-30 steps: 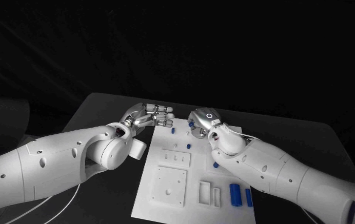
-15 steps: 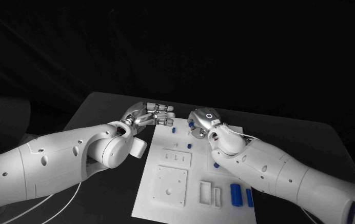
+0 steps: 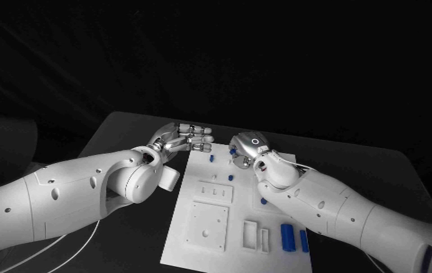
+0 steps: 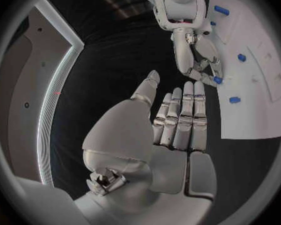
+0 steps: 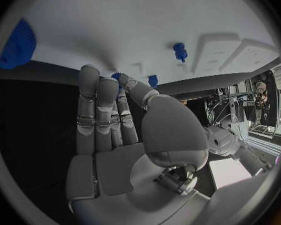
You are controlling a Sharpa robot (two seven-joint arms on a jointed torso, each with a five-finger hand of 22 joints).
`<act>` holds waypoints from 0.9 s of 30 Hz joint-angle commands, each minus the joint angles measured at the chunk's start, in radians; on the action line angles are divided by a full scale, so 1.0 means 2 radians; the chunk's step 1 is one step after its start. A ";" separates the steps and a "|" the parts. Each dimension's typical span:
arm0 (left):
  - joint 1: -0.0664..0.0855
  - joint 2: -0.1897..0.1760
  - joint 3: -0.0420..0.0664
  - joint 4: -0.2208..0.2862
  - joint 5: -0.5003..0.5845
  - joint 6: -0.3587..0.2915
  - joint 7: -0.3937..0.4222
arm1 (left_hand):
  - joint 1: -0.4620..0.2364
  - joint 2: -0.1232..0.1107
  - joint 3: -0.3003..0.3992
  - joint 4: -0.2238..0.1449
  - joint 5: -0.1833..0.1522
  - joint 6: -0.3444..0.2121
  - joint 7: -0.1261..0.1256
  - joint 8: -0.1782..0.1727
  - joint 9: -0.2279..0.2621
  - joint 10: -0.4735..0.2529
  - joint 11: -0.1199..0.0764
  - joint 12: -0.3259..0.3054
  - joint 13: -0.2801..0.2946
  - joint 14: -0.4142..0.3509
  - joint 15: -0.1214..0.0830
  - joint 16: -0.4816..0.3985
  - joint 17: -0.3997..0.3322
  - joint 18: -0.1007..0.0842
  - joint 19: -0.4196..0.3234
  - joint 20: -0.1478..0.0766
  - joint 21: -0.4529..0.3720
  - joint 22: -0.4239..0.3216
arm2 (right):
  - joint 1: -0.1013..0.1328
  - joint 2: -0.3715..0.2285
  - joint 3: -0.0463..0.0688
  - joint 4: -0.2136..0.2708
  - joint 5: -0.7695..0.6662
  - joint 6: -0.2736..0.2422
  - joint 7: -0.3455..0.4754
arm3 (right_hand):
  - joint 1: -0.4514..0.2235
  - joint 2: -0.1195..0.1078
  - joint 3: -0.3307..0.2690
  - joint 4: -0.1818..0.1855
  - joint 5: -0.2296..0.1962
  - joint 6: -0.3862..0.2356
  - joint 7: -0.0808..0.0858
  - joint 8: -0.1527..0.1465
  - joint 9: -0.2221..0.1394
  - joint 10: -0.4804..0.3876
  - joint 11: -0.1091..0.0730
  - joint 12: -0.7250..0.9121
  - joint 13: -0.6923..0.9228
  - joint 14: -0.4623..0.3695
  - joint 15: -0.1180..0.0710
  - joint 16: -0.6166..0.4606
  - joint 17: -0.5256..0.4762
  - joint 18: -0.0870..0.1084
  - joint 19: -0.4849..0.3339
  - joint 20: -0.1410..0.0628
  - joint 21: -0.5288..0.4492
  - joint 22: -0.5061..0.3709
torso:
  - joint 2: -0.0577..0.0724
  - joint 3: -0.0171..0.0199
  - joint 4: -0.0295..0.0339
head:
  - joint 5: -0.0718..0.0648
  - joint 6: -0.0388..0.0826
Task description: Assemble the parts on the task board
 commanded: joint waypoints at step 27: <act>0.001 -0.005 0.000 0.001 -0.002 0.001 0.001 | 0.002 -0.004 0.000 0.006 -0.003 -0.007 0.000 0.000 -0.001 -0.004 -0.001 0.002 0.001 0.000 0.001 -0.001 0.000 0.005 0.003 0.000 -0.003 -0.001 | 0.000 -0.049 0.020 0.056 0.055 -0.011 0.023 | -0.013 -0.020 -0.053 0.020 0.030 -0.051 0.010 0.002 -0.002 -0.061 0.016 -0.002 -0.002 0.000 0.013 -0.013 -0.012 0.016 0.017 0.015 -0.038 -0.018 | 0.000 0.0020 -0.0077 | 0.000 0.004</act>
